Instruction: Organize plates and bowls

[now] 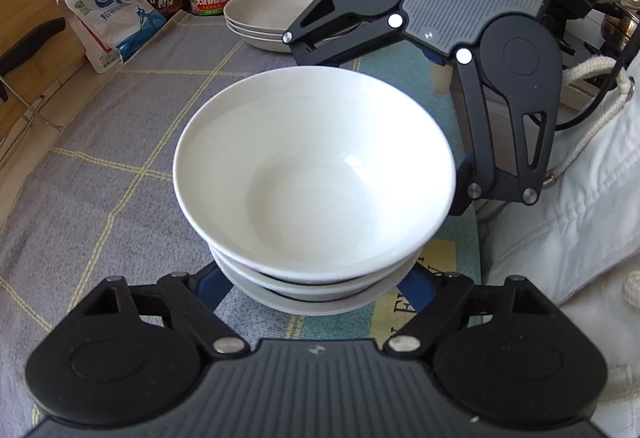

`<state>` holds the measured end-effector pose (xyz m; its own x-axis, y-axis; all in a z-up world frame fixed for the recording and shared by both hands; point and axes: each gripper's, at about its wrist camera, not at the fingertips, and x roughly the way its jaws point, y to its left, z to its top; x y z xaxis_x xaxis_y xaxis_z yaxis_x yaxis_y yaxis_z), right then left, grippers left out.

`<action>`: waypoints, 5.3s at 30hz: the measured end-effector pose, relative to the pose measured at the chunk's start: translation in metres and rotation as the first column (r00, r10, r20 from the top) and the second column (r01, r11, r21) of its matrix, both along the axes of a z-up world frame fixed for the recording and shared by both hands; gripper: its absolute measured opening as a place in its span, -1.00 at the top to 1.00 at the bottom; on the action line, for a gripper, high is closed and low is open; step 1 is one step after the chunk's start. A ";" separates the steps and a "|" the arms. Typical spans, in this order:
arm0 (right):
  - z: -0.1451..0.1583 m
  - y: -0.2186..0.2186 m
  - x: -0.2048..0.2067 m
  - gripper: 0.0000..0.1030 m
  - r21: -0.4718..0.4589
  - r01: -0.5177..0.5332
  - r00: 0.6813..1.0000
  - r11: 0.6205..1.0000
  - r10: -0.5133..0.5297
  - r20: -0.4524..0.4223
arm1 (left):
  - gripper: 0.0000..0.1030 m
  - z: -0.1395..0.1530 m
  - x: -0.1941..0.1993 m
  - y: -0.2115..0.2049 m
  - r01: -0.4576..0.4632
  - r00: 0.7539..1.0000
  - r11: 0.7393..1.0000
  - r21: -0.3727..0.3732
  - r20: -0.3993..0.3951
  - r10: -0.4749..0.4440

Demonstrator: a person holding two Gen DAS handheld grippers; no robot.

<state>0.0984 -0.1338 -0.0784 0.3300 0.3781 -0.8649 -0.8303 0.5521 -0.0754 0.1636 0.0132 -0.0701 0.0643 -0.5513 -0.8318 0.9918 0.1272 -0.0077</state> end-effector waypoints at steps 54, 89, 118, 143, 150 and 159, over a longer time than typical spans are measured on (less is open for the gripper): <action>0.015 -0.040 0.010 -0.85 0.078 -0.063 0.997 0.995 0.066 -0.039 | -0.66 0.020 -0.001 -0.026 -0.008 0.999 1.000 -0.027 0.032 0.009; 0.024 -0.277 0.064 -0.85 0.022 0.082 0.996 0.996 -0.083 0.024 | -0.65 0.008 0.035 -0.278 0.078 0.993 0.995 -0.062 0.091 -0.072; 0.034 -0.237 0.019 -1.00 -0.070 0.512 0.852 0.856 -0.497 0.166 | -0.99 0.038 0.021 -0.182 0.025 0.976 0.931 -0.364 0.211 0.056; 0.092 -0.129 -0.113 -1.00 0.346 0.922 0.119 0.173 -0.978 0.172 | -0.99 0.111 -0.053 -0.084 -0.506 0.774 0.745 -0.434 0.153 0.614; 0.098 -0.124 -0.119 -1.00 0.365 0.915 0.104 0.170 -0.976 0.193 | -0.99 0.113 -0.054 -0.084 -0.536 0.762 0.735 -0.416 0.138 0.633; 0.101 -0.127 -0.127 -1.00 0.391 0.907 0.089 0.156 -0.979 0.185 | -0.99 0.115 -0.057 -0.087 -0.549 0.756 0.731 -0.405 0.132 0.641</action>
